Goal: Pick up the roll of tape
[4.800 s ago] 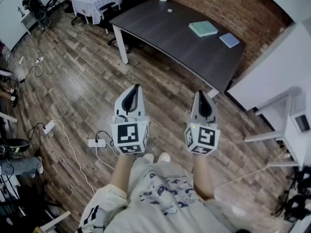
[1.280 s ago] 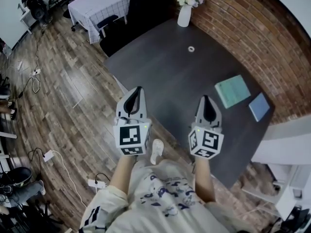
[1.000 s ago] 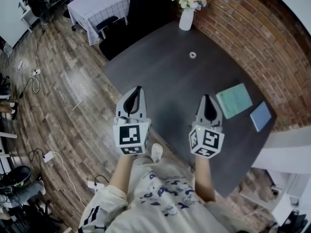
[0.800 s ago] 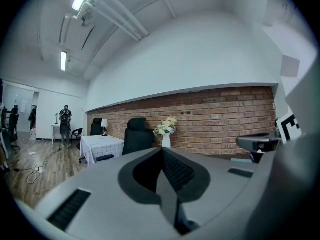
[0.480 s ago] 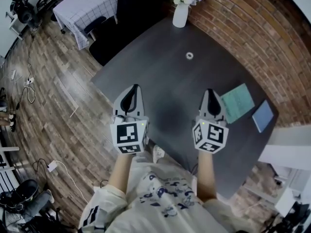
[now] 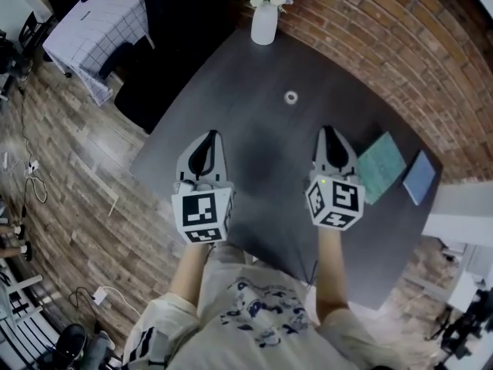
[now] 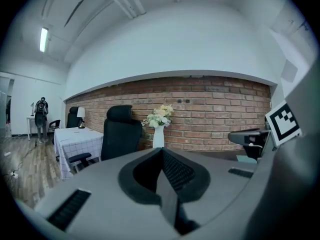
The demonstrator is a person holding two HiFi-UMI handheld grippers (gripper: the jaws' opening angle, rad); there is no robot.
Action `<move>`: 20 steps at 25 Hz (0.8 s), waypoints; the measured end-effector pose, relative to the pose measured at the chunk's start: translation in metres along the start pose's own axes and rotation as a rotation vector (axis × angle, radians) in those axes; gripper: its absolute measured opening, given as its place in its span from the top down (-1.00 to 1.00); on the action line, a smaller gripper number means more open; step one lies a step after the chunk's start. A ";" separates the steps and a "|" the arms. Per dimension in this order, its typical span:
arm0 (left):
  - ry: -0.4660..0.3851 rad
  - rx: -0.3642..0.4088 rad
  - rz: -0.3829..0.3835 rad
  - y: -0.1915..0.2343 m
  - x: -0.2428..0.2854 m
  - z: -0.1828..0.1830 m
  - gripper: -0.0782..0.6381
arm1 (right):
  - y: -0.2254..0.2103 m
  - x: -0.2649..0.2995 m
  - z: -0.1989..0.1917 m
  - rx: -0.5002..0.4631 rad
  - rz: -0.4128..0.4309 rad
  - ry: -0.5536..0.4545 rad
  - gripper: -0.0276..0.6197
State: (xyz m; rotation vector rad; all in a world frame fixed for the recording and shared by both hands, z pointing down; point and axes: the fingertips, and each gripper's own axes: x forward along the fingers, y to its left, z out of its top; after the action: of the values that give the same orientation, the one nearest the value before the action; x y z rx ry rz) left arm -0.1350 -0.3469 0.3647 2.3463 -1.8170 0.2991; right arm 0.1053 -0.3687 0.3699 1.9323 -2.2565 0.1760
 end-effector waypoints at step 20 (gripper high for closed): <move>0.139 -0.042 -0.159 0.019 0.178 -0.051 0.78 | -0.013 0.160 -0.068 0.008 -0.016 0.205 0.33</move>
State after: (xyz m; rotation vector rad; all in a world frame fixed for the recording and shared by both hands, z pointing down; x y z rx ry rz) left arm -0.1132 -0.5061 0.4590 2.3603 -1.5496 0.3878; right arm 0.0978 -0.5119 0.4686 1.8417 -2.1110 0.3637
